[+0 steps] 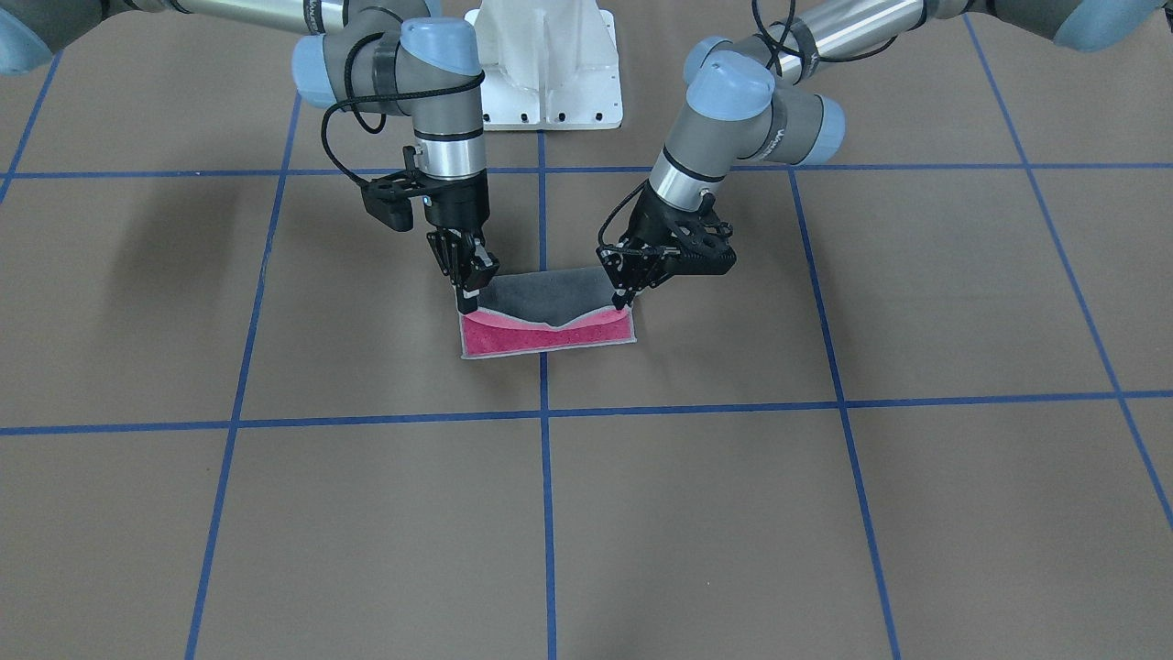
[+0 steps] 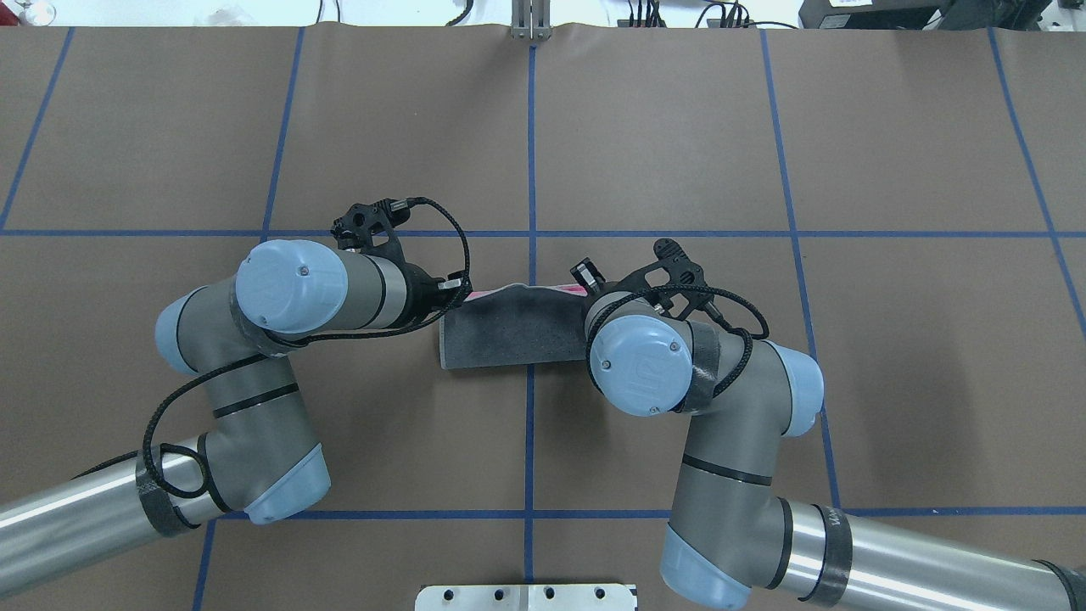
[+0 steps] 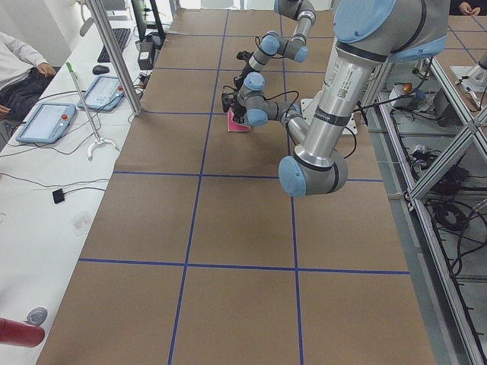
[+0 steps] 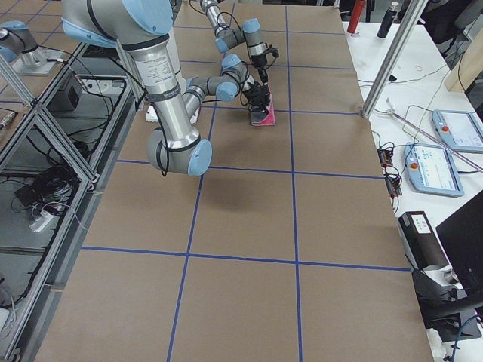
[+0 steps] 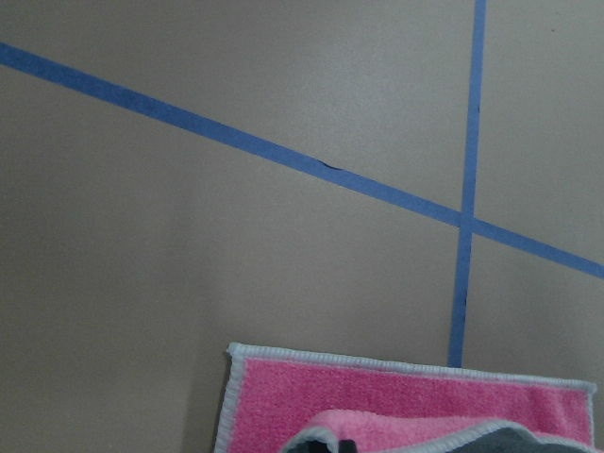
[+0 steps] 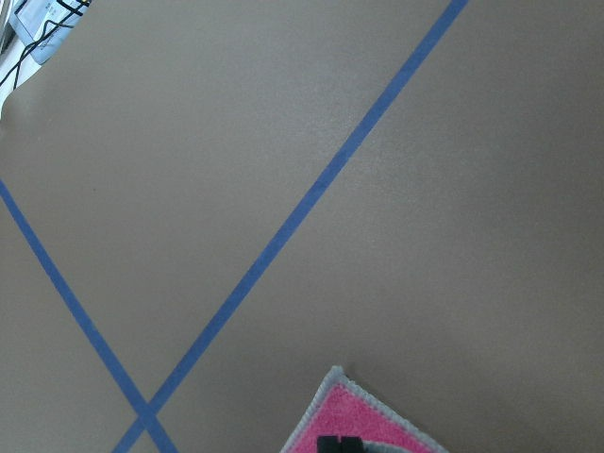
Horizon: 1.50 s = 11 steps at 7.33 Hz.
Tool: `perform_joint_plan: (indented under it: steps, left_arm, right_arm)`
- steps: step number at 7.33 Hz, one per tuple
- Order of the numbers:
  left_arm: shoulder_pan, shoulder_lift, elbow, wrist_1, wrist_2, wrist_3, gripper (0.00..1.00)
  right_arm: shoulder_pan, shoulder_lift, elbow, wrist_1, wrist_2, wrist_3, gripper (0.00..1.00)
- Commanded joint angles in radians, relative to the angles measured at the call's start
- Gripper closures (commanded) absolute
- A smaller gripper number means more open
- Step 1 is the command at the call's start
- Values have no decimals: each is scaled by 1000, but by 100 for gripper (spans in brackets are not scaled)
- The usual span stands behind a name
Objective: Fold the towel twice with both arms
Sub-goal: 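Lay the folded edge down and open both grippers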
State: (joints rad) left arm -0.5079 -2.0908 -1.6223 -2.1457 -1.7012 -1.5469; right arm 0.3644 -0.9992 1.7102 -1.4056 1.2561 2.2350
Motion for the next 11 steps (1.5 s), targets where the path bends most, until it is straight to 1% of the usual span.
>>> perform_joint_plan:
  steps: [1,4,5,6,7,8,9,10,11]
  left_arm:
    - [-3,-1,21,-3,0,28,100]
    - [-3,-11,25,-5,0,28,100]
    - [-3,-18,25,-5,0,27,85]
    - [-3,-24,33,-6,0,25,57]
    - [-4,-26,38,-6,2,27,42]
    - [-8,-28,42,-5,2,36,0]
    - [-9,-29,38,-8,2,47,0]
    - [-12,-29,30,-6,0,48,0]
    - [-14,-25,13,-6,-5,50,0]
  right_arm:
    - [2,7,-18,7,2,0,100]
    - [5,7,-44,39,2,-2,100]
    - [10,8,-44,39,3,-2,100]
    - [31,7,-44,39,35,-12,59]
    - [50,7,-44,39,72,-59,29]
    - [60,10,-43,40,74,-113,0]
    - [76,17,-34,40,98,-147,0]
    - [91,16,-12,39,156,-228,0]
    - [123,2,37,25,220,-315,0]
